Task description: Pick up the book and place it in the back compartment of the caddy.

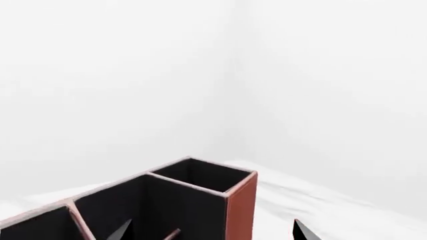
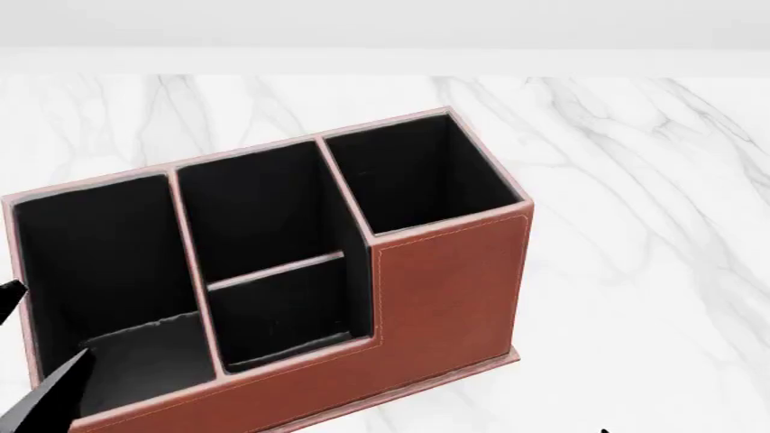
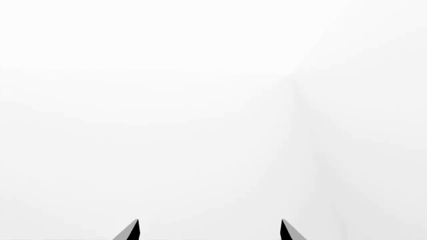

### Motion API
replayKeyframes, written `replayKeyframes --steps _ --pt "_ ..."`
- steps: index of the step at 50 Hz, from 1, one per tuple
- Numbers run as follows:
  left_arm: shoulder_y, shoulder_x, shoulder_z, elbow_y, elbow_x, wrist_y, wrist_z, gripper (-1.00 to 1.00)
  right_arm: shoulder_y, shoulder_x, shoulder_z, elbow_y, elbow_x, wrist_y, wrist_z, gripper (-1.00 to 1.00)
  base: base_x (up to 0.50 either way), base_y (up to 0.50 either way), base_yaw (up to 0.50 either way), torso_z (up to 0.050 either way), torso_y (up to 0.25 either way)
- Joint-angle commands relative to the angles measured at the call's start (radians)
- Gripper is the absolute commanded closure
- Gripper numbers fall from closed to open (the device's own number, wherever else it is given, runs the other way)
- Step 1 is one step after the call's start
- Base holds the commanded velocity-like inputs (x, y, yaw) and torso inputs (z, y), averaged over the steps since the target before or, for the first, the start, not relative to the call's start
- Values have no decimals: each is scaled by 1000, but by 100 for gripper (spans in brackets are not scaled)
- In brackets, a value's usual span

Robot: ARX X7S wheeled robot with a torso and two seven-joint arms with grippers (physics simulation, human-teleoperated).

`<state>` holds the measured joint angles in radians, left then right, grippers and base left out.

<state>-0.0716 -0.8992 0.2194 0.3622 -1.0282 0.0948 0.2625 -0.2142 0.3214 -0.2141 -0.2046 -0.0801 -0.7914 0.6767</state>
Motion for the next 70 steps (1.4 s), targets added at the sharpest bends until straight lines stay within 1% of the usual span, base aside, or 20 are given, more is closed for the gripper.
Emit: replayKeyframes --steps 1,5,8,9,10,16,26,29,51,70 --pt "1 -37 42 -10 -73 -43 129 -100 3 2 -5 4 -2 2 2 -100 0 0 0 0 0" --pt "8 -32 57 -13 -64 -42 160 -100 5 2 -7 8 -3 1 3 -100 0 0 0 0 0" --pt "-4 -26 67 -24 -57 -52 161 -100 4 3 -7 5 -2 1 4 -100 0 0 0 0 0" --pt "-12 -24 75 -27 -30 -62 138 -100 4 3 -7 5 -3 1 4 -100 0 0 0 0 0" --pt "-12 -20 79 -31 -42 -62 161 -100 5 3 -8 7 -4 1 5 -100 0 0 0 0 0" --pt "-20 -8 96 -43 -22 -70 166 -100 5 4 -10 8 -6 -1 6 -100 0 0 0 0 0" --pt "-64 12 177 -58 45 -147 174 -100 4 8 -10 5 -4 -1 10 -100 0 0 0 0 0" --pt "-78 32 197 -75 71 -155 175 -100 4 8 -11 5 -6 -1 11 -100 0 0 0 0 0" --pt "-139 86 259 -123 115 -204 202 -100 14 12 -19 13 -2 6 15 -100 0 0 0 0 0" --pt "-210 156 333 -164 170 -261 217 -100 14 14 -24 16 -9 6 20 -100 0 0 0 0 0"
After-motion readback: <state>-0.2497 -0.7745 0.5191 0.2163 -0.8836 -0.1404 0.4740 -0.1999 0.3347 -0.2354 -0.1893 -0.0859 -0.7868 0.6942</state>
